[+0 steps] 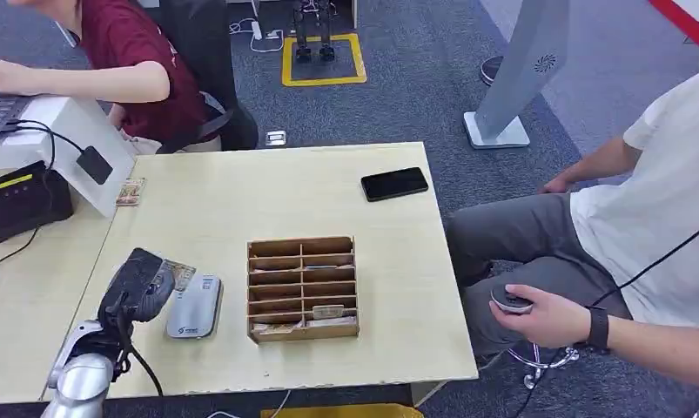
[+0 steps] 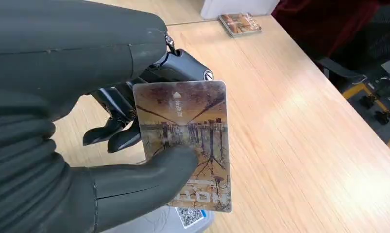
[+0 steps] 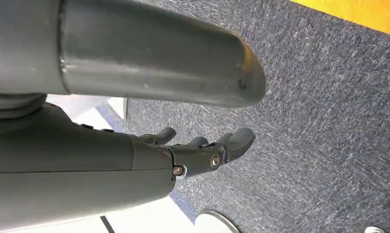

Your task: Pass the card to the sensor for recognition and then transmit it.

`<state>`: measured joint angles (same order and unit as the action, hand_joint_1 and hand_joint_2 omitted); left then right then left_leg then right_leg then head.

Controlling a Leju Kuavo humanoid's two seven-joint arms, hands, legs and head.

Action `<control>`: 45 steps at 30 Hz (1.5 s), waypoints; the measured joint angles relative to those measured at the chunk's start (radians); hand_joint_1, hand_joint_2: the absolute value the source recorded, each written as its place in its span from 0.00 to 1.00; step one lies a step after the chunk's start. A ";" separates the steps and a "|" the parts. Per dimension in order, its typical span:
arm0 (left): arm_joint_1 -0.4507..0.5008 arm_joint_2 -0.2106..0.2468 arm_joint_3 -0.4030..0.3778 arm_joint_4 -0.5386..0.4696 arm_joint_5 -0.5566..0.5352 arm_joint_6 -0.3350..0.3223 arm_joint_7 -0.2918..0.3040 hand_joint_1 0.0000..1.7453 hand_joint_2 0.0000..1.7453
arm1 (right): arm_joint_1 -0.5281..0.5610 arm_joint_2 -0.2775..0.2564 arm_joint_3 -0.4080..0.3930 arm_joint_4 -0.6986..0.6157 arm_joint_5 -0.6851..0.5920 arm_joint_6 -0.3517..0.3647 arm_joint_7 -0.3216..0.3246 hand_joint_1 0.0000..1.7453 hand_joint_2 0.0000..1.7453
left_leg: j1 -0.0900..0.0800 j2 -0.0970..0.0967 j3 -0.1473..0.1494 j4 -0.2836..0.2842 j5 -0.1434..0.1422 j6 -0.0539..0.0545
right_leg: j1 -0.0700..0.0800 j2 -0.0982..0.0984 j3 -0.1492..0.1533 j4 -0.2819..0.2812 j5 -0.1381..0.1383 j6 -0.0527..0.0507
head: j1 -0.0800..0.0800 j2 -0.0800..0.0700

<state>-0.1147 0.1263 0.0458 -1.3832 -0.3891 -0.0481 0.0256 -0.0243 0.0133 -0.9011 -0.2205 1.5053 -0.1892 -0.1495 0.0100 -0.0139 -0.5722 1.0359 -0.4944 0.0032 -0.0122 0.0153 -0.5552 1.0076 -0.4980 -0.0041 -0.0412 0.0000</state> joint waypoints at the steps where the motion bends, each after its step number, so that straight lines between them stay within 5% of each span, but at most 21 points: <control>1: -0.001 -0.002 0.000 0.003 0.000 0.000 0.002 1.00 1.00 | 0.000 0.000 0.000 0.000 0.000 0.000 0.000 0.00 0.00 | 0.000 0.000 0.000 0.000 0.000 0.000 | 0.000 0.000 0.000 0.000 0.000 0.000 | 0.000 0.000; 31: -0.012 -0.024 0.000 0.034 0.000 0.000 0.004 1.00 1.00 | 0.000 0.000 0.000 0.000 0.000 0.000 0.000 0.00 0.00 | 0.000 0.000 0.000 0.000 0.000 0.000 | 0.000 0.000 0.000 0.000 0.000 0.000 | 0.000 0.000; 36: 0.025 -0.050 -0.003 0.067 -0.137 0.046 0.020 1.00 1.00 | 0.002 0.002 0.001 0.000 0.000 -0.001 0.000 0.00 0.00 | 0.000 0.000 0.000 0.000 0.000 0.000 | 0.000 0.000 0.000 0.000 0.000 0.000 | 0.000 0.000; 45: 0.048 -0.084 -0.004 0.100 -0.172 0.058 0.007 1.00 1.00 | 0.001 0.002 0.005 0.000 0.000 -0.003 0.000 0.00 0.00 | 0.000 0.000 0.000 0.000 0.000 0.000 | 0.000 -0.001 0.000 0.000 0.000 0.000 | 0.000 0.000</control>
<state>-0.0667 0.0420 0.0420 -1.2837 -0.5612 0.0103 0.0324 -0.0230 0.0156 -0.8957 -0.2205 1.5057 -0.1927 -0.1495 0.0097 -0.0141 -0.5727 1.0359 -0.4945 0.0034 -0.0123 0.0143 -0.5548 1.0075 -0.4981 -0.0040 -0.0408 0.0000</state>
